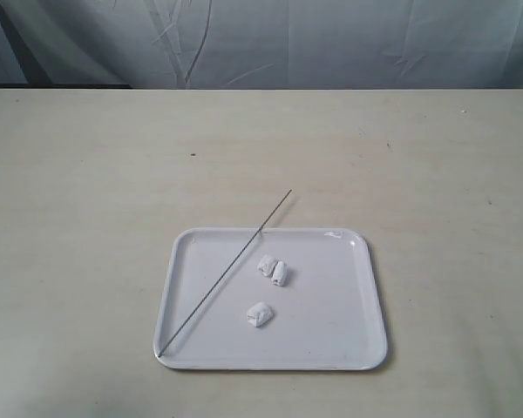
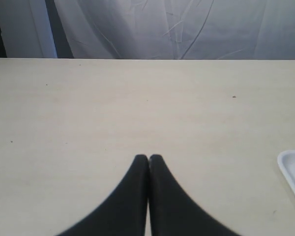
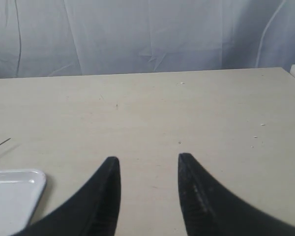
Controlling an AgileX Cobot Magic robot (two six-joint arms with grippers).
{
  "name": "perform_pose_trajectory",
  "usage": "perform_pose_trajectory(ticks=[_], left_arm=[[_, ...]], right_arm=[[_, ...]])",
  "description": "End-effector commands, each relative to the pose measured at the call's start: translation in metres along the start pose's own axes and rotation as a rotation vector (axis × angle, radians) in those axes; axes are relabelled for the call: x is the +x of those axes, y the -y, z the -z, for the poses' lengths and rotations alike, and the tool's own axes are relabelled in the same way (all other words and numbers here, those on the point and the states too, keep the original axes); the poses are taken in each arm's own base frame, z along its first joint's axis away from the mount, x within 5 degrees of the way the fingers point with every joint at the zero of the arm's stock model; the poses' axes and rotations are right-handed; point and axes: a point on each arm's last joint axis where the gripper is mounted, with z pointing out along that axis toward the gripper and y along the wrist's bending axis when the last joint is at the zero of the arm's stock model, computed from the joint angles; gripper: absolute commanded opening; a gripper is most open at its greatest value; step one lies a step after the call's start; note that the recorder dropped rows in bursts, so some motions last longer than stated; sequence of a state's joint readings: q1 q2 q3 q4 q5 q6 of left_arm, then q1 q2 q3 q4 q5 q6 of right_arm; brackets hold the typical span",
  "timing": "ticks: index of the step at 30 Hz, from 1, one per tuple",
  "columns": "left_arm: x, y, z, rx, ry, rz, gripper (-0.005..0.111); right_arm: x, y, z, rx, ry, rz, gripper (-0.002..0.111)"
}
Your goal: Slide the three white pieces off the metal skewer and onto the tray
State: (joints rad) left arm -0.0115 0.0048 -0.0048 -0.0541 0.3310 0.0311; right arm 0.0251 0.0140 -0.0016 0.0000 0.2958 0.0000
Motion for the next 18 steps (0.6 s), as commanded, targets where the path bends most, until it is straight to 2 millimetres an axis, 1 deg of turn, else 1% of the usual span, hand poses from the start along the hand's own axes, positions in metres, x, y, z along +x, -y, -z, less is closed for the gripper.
perform_pose_trajectory(ticks=[1,9,18], left_arm=[[0.0016,-0.0003,-0.0001,-0.004,-0.003,0.001,0.000],[0.0016,-0.0003,-0.0001,-0.004,-0.003,0.001,0.000],[0.0016,-0.0003,-0.0001,-0.004,-0.003,0.001,0.000]], right_arm=[[-0.0002,-0.0005,-0.0002,-0.004,0.006,-0.030,0.038],[0.0001,-0.0004,-0.0002,-0.003,0.003,0.000,0.038],[0.0014,-0.0005,-0.0002,-0.004,-0.012,-0.004,0.038]])
